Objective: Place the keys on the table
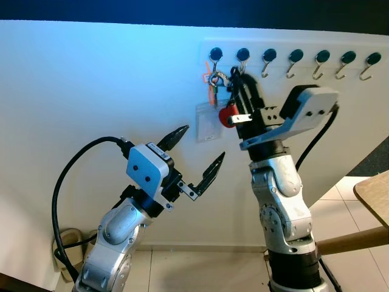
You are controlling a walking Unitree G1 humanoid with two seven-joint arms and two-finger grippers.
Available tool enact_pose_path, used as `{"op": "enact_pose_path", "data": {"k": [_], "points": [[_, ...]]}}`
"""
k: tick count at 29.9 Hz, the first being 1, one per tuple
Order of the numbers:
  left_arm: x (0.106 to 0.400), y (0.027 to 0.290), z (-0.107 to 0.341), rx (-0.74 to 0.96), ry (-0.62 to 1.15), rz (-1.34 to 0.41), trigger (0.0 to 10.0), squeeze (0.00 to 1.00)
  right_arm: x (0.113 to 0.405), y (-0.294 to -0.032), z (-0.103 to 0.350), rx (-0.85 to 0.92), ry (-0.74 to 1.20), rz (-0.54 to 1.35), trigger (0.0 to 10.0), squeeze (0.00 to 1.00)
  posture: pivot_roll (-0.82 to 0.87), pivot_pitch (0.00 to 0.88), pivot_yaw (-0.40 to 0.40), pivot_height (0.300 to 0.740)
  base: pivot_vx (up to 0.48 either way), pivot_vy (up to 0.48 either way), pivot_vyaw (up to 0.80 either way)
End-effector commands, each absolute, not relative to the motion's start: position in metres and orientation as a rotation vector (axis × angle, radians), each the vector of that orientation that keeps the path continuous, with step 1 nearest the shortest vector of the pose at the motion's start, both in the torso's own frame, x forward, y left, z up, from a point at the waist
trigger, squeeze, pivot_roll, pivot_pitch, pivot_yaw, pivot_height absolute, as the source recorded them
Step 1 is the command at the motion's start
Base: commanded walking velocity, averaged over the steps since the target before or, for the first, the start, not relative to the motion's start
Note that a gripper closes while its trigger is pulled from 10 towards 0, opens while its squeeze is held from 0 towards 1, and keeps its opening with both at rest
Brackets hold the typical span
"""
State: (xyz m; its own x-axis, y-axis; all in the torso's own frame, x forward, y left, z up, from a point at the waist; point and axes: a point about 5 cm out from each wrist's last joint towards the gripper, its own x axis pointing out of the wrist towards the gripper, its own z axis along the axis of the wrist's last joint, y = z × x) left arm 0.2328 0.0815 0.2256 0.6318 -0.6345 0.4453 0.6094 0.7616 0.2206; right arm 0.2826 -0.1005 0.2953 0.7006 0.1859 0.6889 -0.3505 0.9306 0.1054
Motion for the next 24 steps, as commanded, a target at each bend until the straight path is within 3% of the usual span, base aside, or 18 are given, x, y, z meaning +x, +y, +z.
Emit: {"op": "enact_pose_path", "data": {"k": [1,24], "points": [[0.232,0.08,0.222,0.051,-0.518,-0.722,10.0,0.0,0.276,-0.104,0.305,0.245,-0.804,0.294,10.0,0.0,0.07,0.115,-0.03,0.74,0.0,0.0,0.0],[0.232,0.08,0.222,0.053,-0.518,-0.72,10.0,0.0,0.277,-0.09,0.32,0.235,-0.79,0.401,10.0,0.0,0.07,0.121,-0.031,0.74,0.0,0.0,0.0]]}}
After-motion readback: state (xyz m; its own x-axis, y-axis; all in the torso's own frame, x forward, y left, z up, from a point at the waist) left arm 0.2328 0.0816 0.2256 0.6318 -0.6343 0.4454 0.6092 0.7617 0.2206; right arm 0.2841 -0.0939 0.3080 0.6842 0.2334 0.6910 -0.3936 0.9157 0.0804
